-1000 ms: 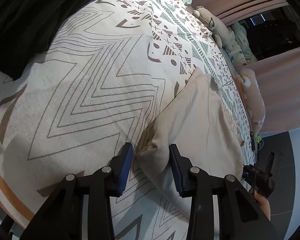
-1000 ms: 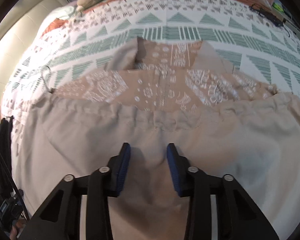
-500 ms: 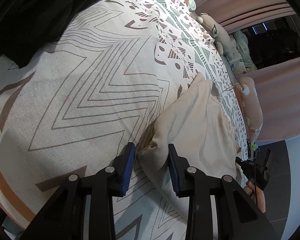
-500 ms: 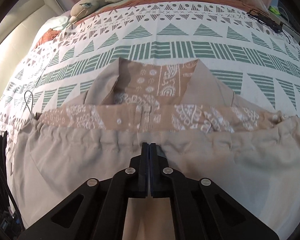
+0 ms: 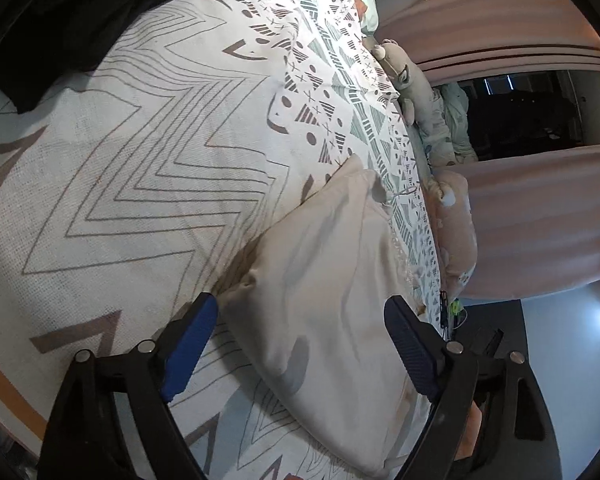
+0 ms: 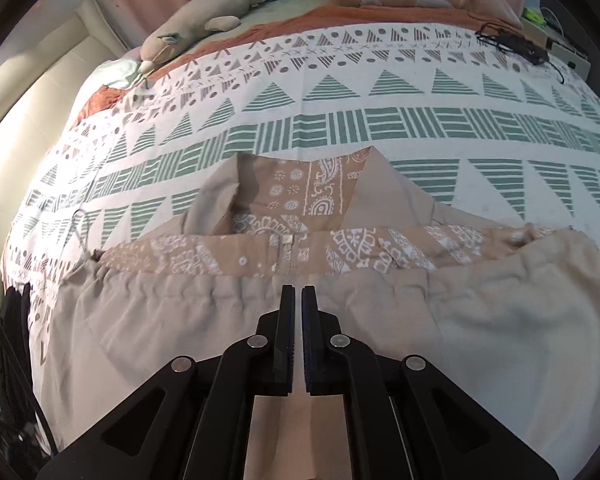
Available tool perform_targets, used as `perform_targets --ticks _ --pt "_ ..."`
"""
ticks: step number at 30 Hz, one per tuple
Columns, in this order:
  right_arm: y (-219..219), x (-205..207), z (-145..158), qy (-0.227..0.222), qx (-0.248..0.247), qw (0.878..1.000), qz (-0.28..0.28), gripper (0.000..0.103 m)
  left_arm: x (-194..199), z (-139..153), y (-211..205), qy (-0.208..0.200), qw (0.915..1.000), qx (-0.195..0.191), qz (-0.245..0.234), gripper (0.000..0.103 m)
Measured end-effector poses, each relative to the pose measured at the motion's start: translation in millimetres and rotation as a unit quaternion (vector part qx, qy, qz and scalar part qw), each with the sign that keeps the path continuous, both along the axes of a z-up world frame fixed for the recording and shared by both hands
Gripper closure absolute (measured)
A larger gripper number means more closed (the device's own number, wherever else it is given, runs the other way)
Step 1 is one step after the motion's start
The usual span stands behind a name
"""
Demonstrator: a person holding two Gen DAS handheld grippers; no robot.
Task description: Fold large clothes
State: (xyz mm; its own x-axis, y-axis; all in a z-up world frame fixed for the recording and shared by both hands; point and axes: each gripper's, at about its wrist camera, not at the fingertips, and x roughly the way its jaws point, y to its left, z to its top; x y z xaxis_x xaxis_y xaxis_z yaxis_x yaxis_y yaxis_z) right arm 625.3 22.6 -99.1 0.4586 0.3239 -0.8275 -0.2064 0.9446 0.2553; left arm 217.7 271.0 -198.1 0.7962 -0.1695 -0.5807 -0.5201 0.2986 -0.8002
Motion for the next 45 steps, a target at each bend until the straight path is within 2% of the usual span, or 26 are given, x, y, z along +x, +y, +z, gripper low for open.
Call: perform_targets --ticks 2,3,4,10,17,23,25,29,31,34,36,42,44,45 --pt "-2 -14 7 -0.005 0.006 1.000 0.007 0.062 3 1 -3 -0.004 0.9999 -0.007 -0.008 0.017" --pt "-4 -22 11 -0.009 0.011 1.000 0.011 0.015 4 1 -5 -0.001 0.9999 -0.007 -0.010 0.017" --pt "-7 -28 15 -0.014 0.019 1.000 0.015 0.000 5 1 -7 0.004 0.9999 -0.004 -0.013 0.017" --pt "-27 -78 29 -0.017 0.029 0.999 0.032 0.000 13 -8 -17 0.022 0.9989 -0.016 -0.038 0.017" --pt "-51 -135 46 -0.030 0.038 0.998 0.045 0.000 24 -17 -15 0.013 0.9980 -0.029 -0.054 0.017" --pt "-81 -186 45 -0.019 0.083 0.996 0.029 0.004 33 -15 -6 0.007 0.9977 -0.037 -0.056 0.020" --pt "-87 -199 42 -0.014 0.087 0.996 0.026 0.010 30 -10 -6 -0.005 0.9977 -0.037 -0.056 0.024" --pt "-95 -216 33 0.003 0.097 0.995 0.015 0.021 22 7 -8 -0.064 0.9956 -0.029 -0.063 0.033" --pt "-95 -220 29 0.008 0.098 0.995 0.011 0.031 21 13 -9 -0.074 0.9945 -0.024 -0.070 0.040" --pt "-92 -226 23 0.020 0.103 0.994 0.011 0.046 25 12 -9 -0.046 0.9960 -0.013 -0.075 0.044" --pt "-89 -229 19 0.023 0.100 0.995 0.009 0.050 28 6 -7 -0.025 0.9968 -0.018 -0.074 0.044" --pt "-76 -242 14 0.027 0.085 0.996 0.016 0.051 37 -14 -5 0.015 0.9973 -0.019 -0.070 0.044" --pt "-75 -245 14 0.024 0.079 0.996 0.017 0.059 41 -16 -6 0.022 0.9974 -0.015 -0.066 0.047" --pt "-75 -247 14 0.022 0.076 0.997 0.016 0.066 43 -17 -6 0.029 0.9975 -0.012 -0.064 0.054"
